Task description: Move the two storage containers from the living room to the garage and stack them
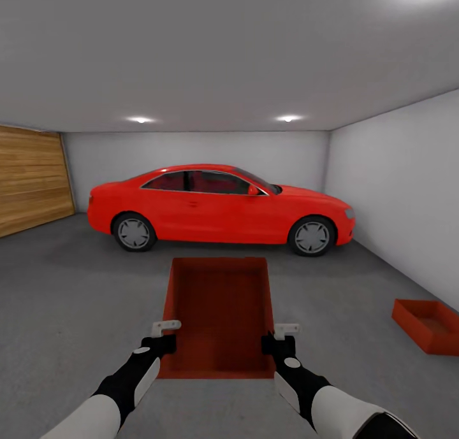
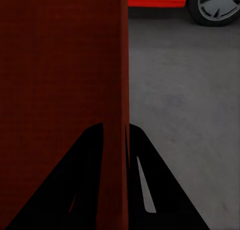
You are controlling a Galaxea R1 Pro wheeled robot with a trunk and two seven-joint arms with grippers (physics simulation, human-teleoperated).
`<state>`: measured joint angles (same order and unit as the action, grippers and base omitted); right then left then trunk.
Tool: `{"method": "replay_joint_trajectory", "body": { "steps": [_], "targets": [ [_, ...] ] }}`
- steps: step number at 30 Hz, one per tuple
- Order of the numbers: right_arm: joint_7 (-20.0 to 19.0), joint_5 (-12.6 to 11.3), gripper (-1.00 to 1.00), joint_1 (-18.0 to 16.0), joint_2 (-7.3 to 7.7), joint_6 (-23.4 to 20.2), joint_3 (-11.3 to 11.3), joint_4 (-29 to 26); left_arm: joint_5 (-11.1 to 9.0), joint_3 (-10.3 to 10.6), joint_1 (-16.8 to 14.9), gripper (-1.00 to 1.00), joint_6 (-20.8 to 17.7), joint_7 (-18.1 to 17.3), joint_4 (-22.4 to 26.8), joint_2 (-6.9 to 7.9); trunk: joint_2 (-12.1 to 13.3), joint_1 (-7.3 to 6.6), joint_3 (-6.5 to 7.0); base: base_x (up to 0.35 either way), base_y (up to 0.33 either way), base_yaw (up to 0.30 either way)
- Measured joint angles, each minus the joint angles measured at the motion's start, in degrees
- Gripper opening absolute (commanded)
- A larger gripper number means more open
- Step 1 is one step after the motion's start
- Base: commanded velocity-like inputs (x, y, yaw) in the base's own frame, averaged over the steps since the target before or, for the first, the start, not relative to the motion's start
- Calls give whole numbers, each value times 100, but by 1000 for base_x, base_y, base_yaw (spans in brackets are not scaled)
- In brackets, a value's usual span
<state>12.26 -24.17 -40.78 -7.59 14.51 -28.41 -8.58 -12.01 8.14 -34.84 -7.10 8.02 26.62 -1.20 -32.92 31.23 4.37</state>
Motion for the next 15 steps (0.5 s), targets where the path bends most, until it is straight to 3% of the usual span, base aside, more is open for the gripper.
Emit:
{"method": "replay_joint_trajectory", "body": {
  "steps": [11,15],
  "targets": [
    [5,0,-100,0,0,-7,-5,-8,-1,-3,0,-100,0,-1,1,1,0,0,0,321,0,-1],
    [46,13,-100,1,-13,-15,-19,-22,-38,28,-2,-100,5,-7,1,23,0,0,0,321,0,-120]
  ]
}}
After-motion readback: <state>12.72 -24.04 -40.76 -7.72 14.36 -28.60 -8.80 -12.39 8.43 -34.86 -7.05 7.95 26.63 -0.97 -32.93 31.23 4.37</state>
